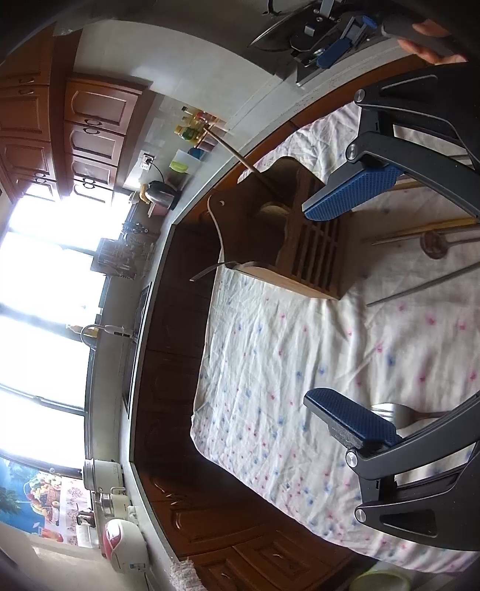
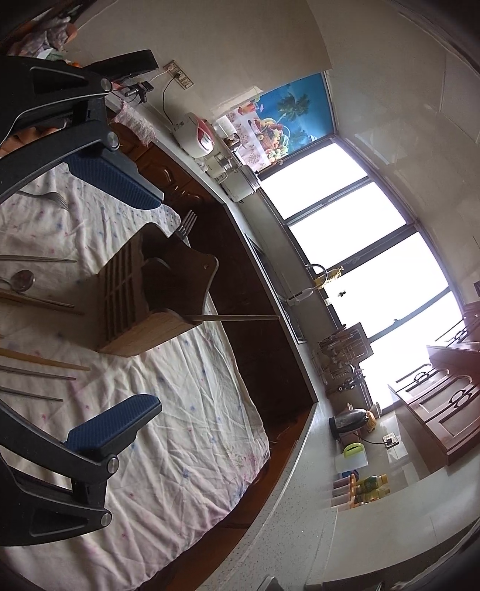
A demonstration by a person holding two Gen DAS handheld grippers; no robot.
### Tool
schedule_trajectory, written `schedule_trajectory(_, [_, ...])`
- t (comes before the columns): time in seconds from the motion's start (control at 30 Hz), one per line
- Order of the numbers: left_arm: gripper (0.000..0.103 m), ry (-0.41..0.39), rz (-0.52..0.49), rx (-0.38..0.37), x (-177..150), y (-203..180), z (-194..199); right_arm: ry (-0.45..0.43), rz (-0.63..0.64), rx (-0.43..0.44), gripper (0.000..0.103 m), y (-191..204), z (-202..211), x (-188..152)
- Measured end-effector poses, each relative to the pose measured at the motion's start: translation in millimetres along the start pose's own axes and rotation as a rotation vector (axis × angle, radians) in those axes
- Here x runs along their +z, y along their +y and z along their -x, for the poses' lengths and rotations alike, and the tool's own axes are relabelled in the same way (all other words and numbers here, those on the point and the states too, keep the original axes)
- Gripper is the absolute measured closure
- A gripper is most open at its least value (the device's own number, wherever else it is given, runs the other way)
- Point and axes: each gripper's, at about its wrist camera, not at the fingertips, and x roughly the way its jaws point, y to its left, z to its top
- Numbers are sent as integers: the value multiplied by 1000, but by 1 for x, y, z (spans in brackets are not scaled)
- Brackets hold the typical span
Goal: Organize utensils
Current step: 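Withdraw both grippers from the holder back over the remaining utensils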
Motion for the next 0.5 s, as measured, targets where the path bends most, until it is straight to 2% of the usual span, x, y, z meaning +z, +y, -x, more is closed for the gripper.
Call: schedule_trajectory(0.5, [8,83,65,18,-73,26,47,48,8,-67,2,-20,53,-63])
